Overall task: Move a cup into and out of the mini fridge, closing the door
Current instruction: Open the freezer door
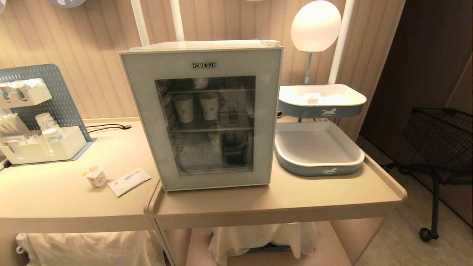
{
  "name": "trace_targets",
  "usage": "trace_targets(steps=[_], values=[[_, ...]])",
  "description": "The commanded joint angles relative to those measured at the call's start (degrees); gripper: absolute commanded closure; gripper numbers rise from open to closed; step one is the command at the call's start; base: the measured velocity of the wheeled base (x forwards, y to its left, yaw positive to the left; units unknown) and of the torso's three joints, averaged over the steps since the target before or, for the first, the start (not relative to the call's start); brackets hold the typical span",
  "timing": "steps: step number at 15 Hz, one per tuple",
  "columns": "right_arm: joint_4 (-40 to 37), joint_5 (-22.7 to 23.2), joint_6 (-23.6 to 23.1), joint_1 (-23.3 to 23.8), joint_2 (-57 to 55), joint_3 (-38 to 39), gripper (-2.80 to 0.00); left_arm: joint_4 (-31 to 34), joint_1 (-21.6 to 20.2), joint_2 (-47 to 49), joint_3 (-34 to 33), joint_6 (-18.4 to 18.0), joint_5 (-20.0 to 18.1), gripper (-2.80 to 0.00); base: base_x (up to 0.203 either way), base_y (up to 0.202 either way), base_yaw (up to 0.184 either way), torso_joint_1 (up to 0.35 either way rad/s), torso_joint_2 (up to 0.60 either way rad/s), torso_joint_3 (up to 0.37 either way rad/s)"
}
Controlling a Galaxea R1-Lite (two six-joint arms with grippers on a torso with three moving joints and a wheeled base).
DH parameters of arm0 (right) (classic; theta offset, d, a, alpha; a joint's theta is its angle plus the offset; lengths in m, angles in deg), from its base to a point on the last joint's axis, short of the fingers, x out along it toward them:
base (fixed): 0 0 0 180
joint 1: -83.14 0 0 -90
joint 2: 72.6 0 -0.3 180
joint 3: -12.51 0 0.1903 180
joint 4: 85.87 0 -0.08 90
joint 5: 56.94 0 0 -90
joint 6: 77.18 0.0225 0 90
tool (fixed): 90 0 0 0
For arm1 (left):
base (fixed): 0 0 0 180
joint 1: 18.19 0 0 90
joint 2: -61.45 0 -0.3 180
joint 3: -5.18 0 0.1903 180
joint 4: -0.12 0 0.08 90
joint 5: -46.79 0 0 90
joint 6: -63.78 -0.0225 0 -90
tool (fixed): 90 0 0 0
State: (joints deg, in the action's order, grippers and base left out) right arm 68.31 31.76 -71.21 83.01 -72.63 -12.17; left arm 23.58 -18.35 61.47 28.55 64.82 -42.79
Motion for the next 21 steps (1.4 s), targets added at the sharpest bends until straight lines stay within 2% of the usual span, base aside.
trace_targets(steps=[1, 5, 15, 21], values=[[-0.01, -0.03, 0.02, -0.04, -0.07, -0.03, 0.00, -0.01, -0.02, -0.02, 0.00, -0.11, -0.04, 0.00, 0.000, 0.000, 0.000, 0.000, 0.00, 0.000], [-0.01, -0.03, 0.09, -0.04, -0.07, 0.00, 0.00, -0.10, -0.02, -0.02, 0.00, -0.31, 0.02, 0.00, 0.027, 0.000, 0.000, -0.002, 0.00, 0.002], [-0.01, -0.03, 0.09, -0.04, -0.10, -0.05, 0.00, -0.10, -0.02, -0.02, -0.09, -0.20, 0.02, 0.00, 0.181, 0.000, 0.001, 0.000, 0.01, 0.003], [-0.01, -0.03, 0.18, -0.04, -0.07, -0.09, 0.00, -0.10, -0.02, -0.02, -0.03, -0.16, -0.02, 0.00, 0.009, 0.035, 0.000, 0.001, 0.00, 0.001]])
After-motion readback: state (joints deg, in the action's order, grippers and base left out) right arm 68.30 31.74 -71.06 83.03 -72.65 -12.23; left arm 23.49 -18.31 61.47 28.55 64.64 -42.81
